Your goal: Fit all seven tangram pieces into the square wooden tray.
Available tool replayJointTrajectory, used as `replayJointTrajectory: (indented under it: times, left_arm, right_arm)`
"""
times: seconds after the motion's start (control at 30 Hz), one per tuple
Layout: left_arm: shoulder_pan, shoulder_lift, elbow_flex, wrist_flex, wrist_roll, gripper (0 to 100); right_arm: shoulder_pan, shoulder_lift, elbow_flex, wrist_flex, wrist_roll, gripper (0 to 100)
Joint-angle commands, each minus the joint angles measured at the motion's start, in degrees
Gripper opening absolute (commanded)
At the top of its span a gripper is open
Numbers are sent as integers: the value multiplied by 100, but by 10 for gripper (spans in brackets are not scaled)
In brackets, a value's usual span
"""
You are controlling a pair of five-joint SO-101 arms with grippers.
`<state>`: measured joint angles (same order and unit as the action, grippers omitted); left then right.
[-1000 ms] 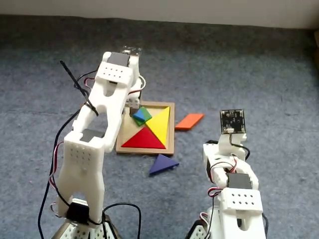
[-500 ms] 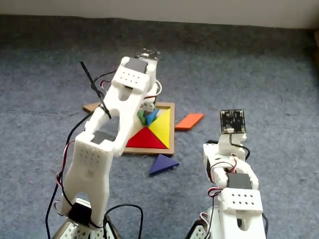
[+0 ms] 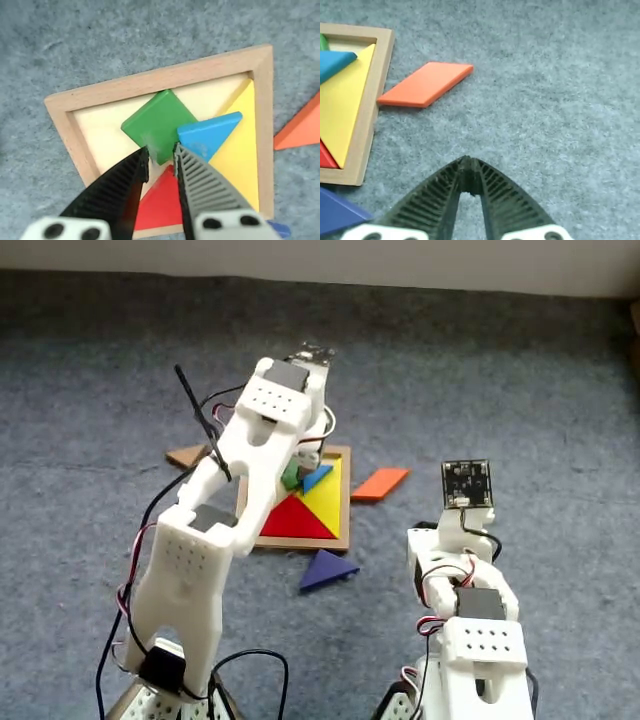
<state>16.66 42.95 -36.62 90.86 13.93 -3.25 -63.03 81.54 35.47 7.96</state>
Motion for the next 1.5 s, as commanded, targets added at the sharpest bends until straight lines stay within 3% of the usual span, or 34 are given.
replayJointTrajectory:
  times: [0.0, 0.73, 1.13, 1.27, 1.47]
  left_arm:
    - [286, -444, -40, 114, 70, 101]
    - [382, -523, -40, -176, 26, 105]
    - [1015, -505, -31, -404, 0, 105]
    - [910, -119, -66, -712, -457, 106]
    - [532, 92, -189, -958, -501, 106]
  right_arm:
    - [31, -92, -31, -154, 62, 6]
    - [31, -92, -31, -154, 62, 6]
    - [31, -92, -31, -154, 62, 6]
    - [31, -92, -31, -154, 62, 6]
    - [31, -92, -31, -154, 62, 6]
